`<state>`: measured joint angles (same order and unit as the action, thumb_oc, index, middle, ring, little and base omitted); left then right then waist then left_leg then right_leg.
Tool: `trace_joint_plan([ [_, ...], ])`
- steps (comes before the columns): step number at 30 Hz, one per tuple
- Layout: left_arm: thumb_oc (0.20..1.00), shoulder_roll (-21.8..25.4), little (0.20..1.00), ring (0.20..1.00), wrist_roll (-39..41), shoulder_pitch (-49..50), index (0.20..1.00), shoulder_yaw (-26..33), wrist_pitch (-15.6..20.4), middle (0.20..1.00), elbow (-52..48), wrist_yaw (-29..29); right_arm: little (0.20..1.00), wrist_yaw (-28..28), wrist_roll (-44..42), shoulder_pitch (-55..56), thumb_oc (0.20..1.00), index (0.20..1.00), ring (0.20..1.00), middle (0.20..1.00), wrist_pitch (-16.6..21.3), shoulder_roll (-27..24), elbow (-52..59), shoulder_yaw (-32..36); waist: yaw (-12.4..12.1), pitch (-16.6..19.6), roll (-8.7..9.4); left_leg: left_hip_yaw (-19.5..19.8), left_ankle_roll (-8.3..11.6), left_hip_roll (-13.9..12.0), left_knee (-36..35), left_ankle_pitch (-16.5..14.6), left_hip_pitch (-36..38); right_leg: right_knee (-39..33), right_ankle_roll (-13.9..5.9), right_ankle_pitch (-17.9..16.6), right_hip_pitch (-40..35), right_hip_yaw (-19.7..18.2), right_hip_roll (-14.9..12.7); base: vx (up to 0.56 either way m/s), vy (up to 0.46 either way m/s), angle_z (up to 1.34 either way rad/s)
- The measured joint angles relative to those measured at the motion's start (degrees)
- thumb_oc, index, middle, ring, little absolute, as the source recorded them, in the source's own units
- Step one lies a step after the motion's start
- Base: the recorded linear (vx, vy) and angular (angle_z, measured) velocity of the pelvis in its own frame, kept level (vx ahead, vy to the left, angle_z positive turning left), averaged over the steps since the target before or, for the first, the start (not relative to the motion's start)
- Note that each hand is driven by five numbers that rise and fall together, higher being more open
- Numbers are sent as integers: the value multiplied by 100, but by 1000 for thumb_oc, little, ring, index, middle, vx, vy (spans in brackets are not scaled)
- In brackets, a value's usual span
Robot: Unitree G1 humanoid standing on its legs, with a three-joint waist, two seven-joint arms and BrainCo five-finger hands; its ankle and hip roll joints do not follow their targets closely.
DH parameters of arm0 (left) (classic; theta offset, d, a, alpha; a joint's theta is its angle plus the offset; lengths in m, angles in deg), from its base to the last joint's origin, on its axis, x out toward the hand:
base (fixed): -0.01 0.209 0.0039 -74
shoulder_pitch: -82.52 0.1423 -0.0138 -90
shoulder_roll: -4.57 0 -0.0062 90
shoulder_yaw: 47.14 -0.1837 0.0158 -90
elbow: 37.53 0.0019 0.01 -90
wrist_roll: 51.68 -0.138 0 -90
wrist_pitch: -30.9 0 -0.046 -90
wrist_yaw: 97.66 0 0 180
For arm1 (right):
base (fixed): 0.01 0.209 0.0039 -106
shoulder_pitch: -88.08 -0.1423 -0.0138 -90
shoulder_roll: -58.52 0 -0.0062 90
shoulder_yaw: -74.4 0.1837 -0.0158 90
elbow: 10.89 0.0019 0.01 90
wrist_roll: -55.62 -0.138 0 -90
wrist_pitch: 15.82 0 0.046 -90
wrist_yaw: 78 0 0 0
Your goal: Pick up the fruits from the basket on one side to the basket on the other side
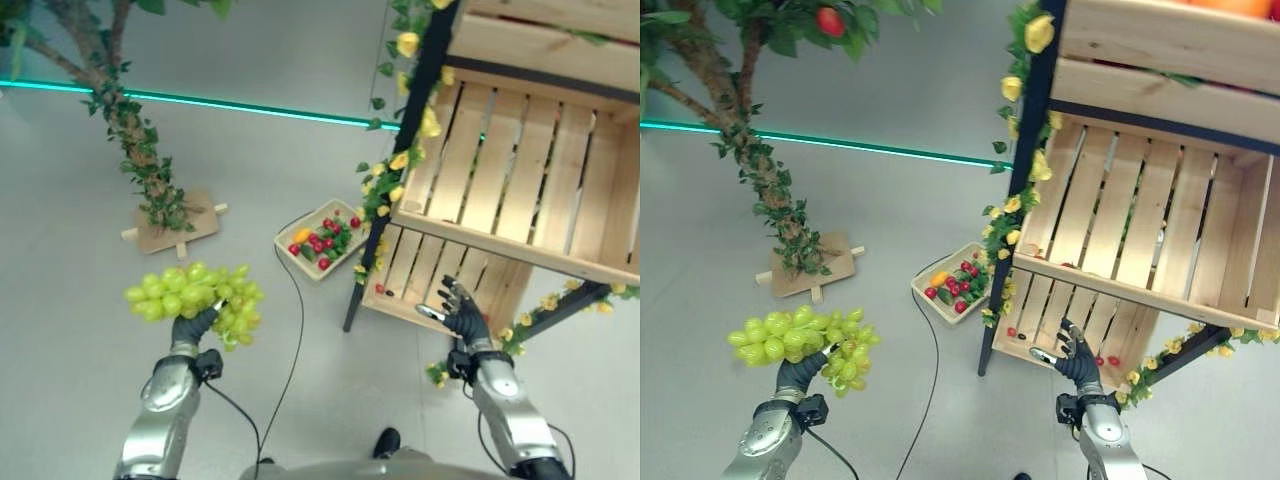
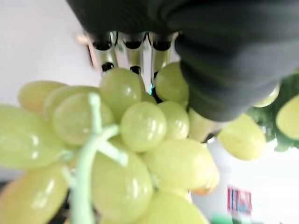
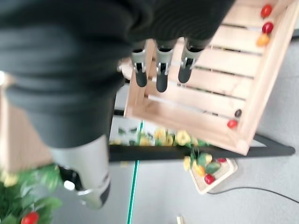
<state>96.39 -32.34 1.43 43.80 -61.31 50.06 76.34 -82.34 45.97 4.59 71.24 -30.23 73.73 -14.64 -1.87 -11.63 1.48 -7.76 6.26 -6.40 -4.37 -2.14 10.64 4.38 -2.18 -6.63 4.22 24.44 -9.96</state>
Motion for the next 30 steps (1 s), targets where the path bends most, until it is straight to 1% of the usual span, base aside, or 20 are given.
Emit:
trace_joint_plan([
  [1, 200, -4, 200, 200, 4, -90, 200, -90, 0, 200, 2, 4, 1000, 1, 0, 113, 1000, 1000, 1000, 1000, 0, 39, 24, 166, 118, -13, -16, 147, 69, -33, 51, -62, -36, 60, -162, 115, -26, -760, 88, -99, -108, 9],
  [3, 200, 77, 200, 200, 5, -179, 200, -225, 4, 200, -28, 28, 1000, -16, 0, 267, 1000, 1000, 1000, 1000, 8, 61, 47, 243, 254, -15, 62, 105, 90, -55, 114, -81, -7, 72, -325, 96, 70, -1249, 104, -157, -156, -20],
  [4, 200, 122, 200, 200, 5, -191, 200, -213, 5, 200, -45, 37, 1000, -22, 0, 193, 1000, 1000, 1000, 1000, 7, 86, -15, 215, 181, -41, 25, -215, 88, -230, 183, -131, -75, -270, -473, 198, 148, -1119, 105, -169, -247, -68],
  [5, 200, 76, 200, 200, 9, -290, 200, -201, -19, 200, 23, 36, 1000, -43, 1, 102, 1000, 1000, 1000, 1000, 6, 75, -82, 217, 123, -80, -62, -421, 91, -362, 266, -125, -140, 92, -299, 270, 245, -676, -49, -95, -263, -65],
  [6, 200, -66, 200, 200, 16, -398, 200, -205, -40, 200, 67, 46, 1000, -56, 1, 25, 1000, 1000, 1000, 1000, 2, 17, -145, 230, 87, -103, -156, -534, 111, -480, 303, -120, -175, 1000, -218, 489, 385, -246, -511, -44, -427, -23],
  [7, 200, -148, 200, 200, 55, -428, 200, -203, -37, 200, 65, 35, 1000, -55, 3, 12, 1000, 1000, 1000, 1000, 1, 0, -84, 233, 75, -107, -164, -612, 111, -483, 338, -121, -150, 1510, -480, 633, 330, -218, -955, -33, -459, -20],
  [8, 200, -130, 200, 200, 70, -389, 200, -198, -34, 200, 56, 28, 1000, -54, 3, 19, 1000, 1000, 1000, 1000, 3, 14, -23, 224, 3, -84, -121, -595, 114, -455, 323, -127, -90, 1415, -454, 520, 199, -268, -1101, -23, -381, -30],
  [9, 200, -53, 200, 200, 108, -323, 200, -139, -39, 200, 77, -17, 1000, -39, 3, -3, 1000, 1000, 1000, 1000, 29, 44, 38, 149, -115, -26, 7, -607, 196, -530, 397, -118, -31, 1060, -645, 454, -74, -555, -1253, -10, -302, -52],
  [10, 200, 41, 200, 200, 183, -264, 200, -47, -39, 200, 76, -55, 1000, -35, 3, -37, 1000, 1000, 1000, 1000, 29, 52, 76, 92, -233, 26, 95, -624, 222, -516, 440, -138, 9, 824, -861, 544, -202, -686, -1157, -7, -441, -80],
  [11, 200, 0, 200, 200, 222, -173, 200, 110, -31, 200, 96, -94, 1000, -32, 3, -224, 1000, 1000, 1000, 1000, 25, -20, 71, 19, -316, 14, 27, -622, 262, -725, 621, -112, -19, 552, -1111, 768, -310, -634, -922, -17, -599, -80],
  [13, 200, -304, 200, 200, 234, 10, 200, 132, -37, 200, 112, -90, 1000, -30, 3, -349, 1000, 1000, 1000, 1000, 21, -302, 52, 10, -283, 15, -294, -663, 352, -1106, 865, 215, -94, 279, -874, 707, -406, -637, -485, -30, -425, -54],
  [15, 200, -410, 200, 200, 291, 78, 200, 53, -37, 200, 111, -64, 1000, -39, 2, -285, 1000, 1000, 1000, 1000, 7, -424, 68, 99, -174, -14, -193, -580, 336, -1279, 1625, 294, -613, 6, -712, 664, -585, -566, -433, -29, -288, -1],
  [17, 200, -525, 200, 200, 311, 79, 200, -44, -16, 200, 108, -15, 1000, -51, 2, -265, 1000, 1000, 1000, 1000, 29, -648, 50, 189, -110, 38, -398, -435, 348, -1068, 1048, 446, -719, -186, -634, 630, -679, -522, -220, -112, -449, 6],
  [18, 200, -573, 200, 200, 424, 15, 200, -67, -4, 200, 122, -27, 1000, -87, 2, -216, 1000, 1000, 1000, 1000, 25, -753, 37, 258, 21, 21, -484, -699, 540, -1193, 1131, 604, -779, -292, -615, 623, -783, -392, -84, -97, -462, 20],
  [20, 200, -585, 200, 200, 508, -43, 200, -52, 21, 200, 120, -33, 1000, -109, 2, -48, 1000, 1000, 1000, 1000, 24, -719, 84, 236, 84, 6, -430, -808, 469, -1278, 1177, 900, -890, -442, -505, 607, -836, -288, 39, -45, -329, 21],
  [22, 200, -590, 200, 200, 516, 41, 200, -38, 20, 200, 120, -39, 1000, -125, 2, -66, 1000, 1000, 1000, 1000, 30, -649, 83, 224, 49, -31, -449, -578, 350, -1345, 1331, 1066, -919, -659, -378, 531, -962, -344, 174, 43, -173, -20],
  [24, 200, -618, 200, 200, 517, 132, 200, -72, 18, 200, 117, -19, 1000, -118, 2, -121, 1000, 1000, 1000, 1000, 37, -663, 72, 152, -54, -79, -387, 140, 653, -961, 1414, 746, -1084, -837, -330, 438, -988, -575, 60, 52, -124, -46],
  [25, 200, -675, 200, 200, 516, 127, 200, -77, 19, 200, 101, 24, 1000, -101, 2, -135, 1000, 1000, 1000, 1000, 38, -707, 66, 178, -48, -76, -514, 275, 585, -596, 751, 822, -975, -901, -356, 400, -990, -637, 52, 34, -93, -28],
  [27, 200, -775, 200, 200, 518, 74, 200, -63, 20, 200, -32, 42, 1000, -90, 2, -58, 1000, 1000, 1000, 1000, 24, -813, 22, 169, 32, -108, -774, 87, 355, -568, 384, 748, -824, -960, -411, 409, -1031, -550, 209, 58, -139, 9],
  [30, 200, -757, 200, 200, 558, -11, 200, -19, 28, 200, -154, 60, 1000, -28, 0, -71, 1000, 1000, 1000, 1000, 9, -787, -90, 70, -210, -244, -634, 428, 354, -523, 581, 748, -845, -995, -425, 394, -1017, -679, 154, 21, -93, -17],
])
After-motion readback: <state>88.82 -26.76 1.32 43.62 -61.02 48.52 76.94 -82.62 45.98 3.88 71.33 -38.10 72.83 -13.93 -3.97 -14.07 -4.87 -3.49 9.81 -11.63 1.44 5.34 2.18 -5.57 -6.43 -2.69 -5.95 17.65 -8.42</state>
